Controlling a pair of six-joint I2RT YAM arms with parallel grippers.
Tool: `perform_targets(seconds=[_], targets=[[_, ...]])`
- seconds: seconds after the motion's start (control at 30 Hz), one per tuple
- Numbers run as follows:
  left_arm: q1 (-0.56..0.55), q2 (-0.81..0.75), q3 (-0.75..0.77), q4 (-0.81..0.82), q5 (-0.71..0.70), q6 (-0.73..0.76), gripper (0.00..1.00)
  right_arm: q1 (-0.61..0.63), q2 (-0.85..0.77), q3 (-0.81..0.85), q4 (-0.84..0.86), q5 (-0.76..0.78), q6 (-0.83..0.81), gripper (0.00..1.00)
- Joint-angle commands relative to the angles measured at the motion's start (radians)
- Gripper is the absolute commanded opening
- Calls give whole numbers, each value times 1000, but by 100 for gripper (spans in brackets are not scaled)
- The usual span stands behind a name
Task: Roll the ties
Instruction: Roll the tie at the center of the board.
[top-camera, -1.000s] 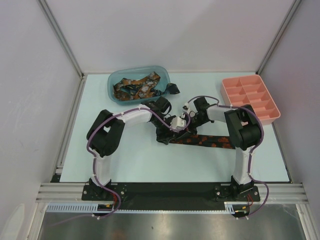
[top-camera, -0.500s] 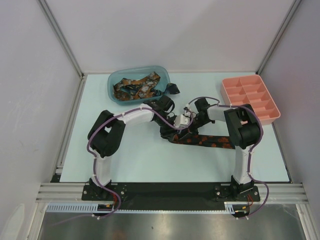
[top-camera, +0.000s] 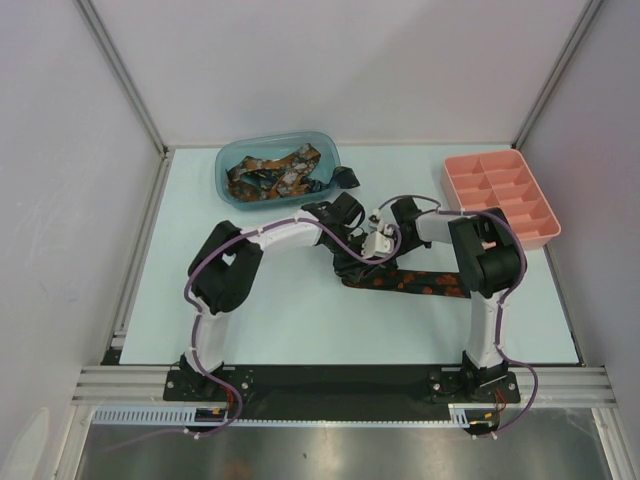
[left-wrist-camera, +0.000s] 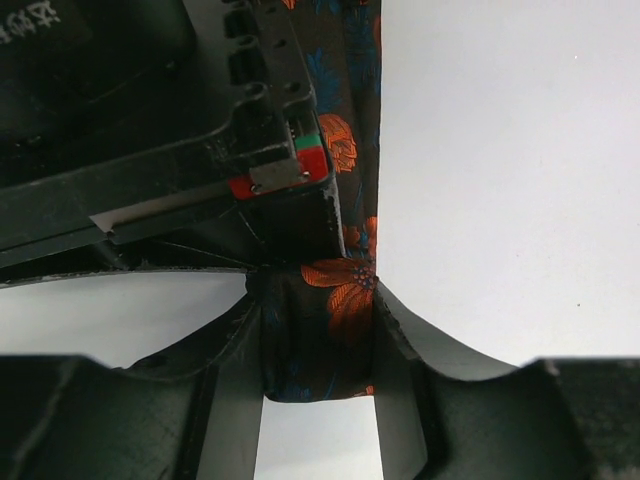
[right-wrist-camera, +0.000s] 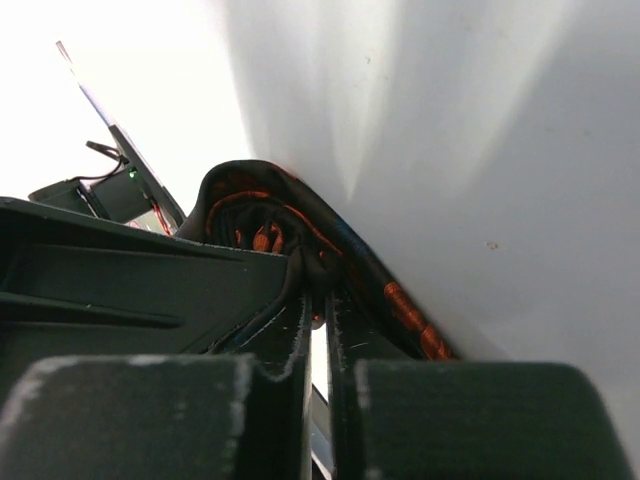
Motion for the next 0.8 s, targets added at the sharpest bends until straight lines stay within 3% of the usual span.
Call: perform_targets(seconds=[0.0,0.23,0.43,0.77], targets=[[-43,67,-20,-11,-22,-13,41,-6,-86,-35,-7,19,-27,11],[-45,91,-35,-32,-67,12,38,-72,-208,-92,-98,-49,-30,24],[-45,88,-49,-28,-62,20,40,-85,-216,-111,12,-76,63,35],[-45,79,-54,-22,-56,17,45,-41,-139,-134,151,-15,146,37]])
